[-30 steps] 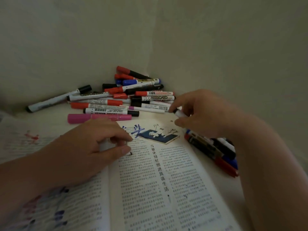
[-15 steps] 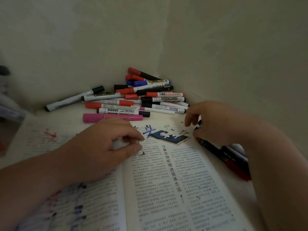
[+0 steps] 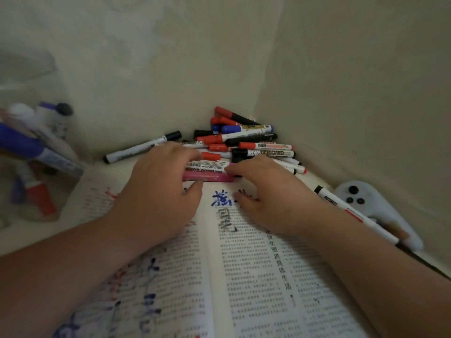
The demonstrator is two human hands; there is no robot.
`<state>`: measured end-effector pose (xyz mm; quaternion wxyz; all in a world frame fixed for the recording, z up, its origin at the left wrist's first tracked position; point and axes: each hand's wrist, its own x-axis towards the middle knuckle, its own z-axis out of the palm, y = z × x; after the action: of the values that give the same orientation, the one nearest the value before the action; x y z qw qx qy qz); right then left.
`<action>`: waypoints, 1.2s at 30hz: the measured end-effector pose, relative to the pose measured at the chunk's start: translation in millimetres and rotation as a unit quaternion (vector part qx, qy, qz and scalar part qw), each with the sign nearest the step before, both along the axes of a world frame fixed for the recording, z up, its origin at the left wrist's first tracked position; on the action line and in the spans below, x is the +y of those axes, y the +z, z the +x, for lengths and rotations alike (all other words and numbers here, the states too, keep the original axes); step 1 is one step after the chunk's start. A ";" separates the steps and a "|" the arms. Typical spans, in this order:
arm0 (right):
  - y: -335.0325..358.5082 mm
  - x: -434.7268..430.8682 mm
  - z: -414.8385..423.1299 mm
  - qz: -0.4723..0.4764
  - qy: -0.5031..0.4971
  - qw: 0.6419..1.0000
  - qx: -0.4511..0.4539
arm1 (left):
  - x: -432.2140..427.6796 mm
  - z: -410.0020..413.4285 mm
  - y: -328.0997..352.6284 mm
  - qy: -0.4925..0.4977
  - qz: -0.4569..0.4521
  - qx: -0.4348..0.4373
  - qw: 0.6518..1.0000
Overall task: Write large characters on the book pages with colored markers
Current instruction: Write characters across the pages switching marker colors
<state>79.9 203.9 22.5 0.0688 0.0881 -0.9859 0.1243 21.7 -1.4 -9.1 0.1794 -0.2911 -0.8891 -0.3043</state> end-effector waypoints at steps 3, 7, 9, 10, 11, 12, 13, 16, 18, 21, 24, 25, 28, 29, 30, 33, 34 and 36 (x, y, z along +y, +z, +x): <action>-3.3 -1.6 -3.4 0.006 0.015 1.000 0.001 | 0.3 -0.8 -5.4 0.038 -0.134 -0.025 0.990; -9.0 1.2 -6.8 0.017 0.006 1.000 -0.003 | 0.9 -1.2 -7.3 0.050 -0.170 0.005 0.984; -10.6 3.0 -7.7 0.015 0.010 1.000 -0.002 | 1.5 -3.1 -8.1 0.051 -0.170 -0.014 0.984; -10.5 3.9 -7.3 0.007 0.007 1.000 0.001 | 1.3 -4.3 -9.6 0.049 -0.170 -0.018 0.984; -9.1 4.4 -6.5 -0.005 0.003 1.000 0.005 | 0.9 -5.2 -10.4 0.044 -0.166 -0.014 0.985; -8.2 5.3 -5.8 -0.026 -0.005 1.000 0.015 | -0.1 -4.6 -10.1 0.032 -0.150 -0.003 0.988; -7.8 5.9 -5.1 -0.060 -0.016 0.998 0.031 | -1.0 -2.8 -8.3 0.015 -0.123 0.014 0.992; -6.3 6.9 -2.0 -0.323 -0.020 0.946 0.027 | 1.3 6.5 2.2 -0.055 -0.041 0.028 0.997; -3.9 6.7 4.4 -0.528 0.037 0.848 -0.025 | 4.8 13.7 5.9 -0.108 -0.025 0.000 0.994; 0.9 4.1 13.1 -0.597 0.080 0.798 -0.019 | 7.7 19.7 5.3 -0.157 -0.001 -0.054 0.986; 3.4 1.4 17.2 -0.594 0.117 0.795 0.019 | 6.0 18.9 6.5 -0.181 0.011 -0.064 0.981; 3.9 0.0 18.4 -0.591 0.125 0.797 0.024 | 4.7 18.5 7.4 -0.190 0.010 -0.056 0.980; 2.6 -3.8 20.8 -0.583 0.144 0.799 0.007 | 1.5 17.5 10.1 -0.219 0.009 -0.052 0.974; 1.7 -4.9 20.7 -0.583 0.146 0.799 -0.005 | 1.1 18.2 11.0 -0.226 0.014 -0.057 0.972; 0.6 -5.7 20.2 -0.581 0.144 0.801 -0.014 | 1.4 19.1 12.0 -0.231 0.019 -0.061 0.971; -2.2 -6.6 18.3 -0.577 0.126 0.806 -0.022 | 2.6 21.5 13.2 -0.236 0.033 -0.072 0.969; -2.6 -6.4 18.3 -0.578 0.124 0.807 -0.016 | 3.1 22.0 13.6 -0.235 0.036 -0.074 0.968; -1.9 -6.9 19.6 -0.579 0.128 0.805 0.002 | 4.5 22.9 14.8 -0.229 0.043 -0.069 0.970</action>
<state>99.6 197.0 20.6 0.0926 0.1572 -0.7105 0.6797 44.6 3.1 5.7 0.0555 -0.4570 -0.7951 -0.3948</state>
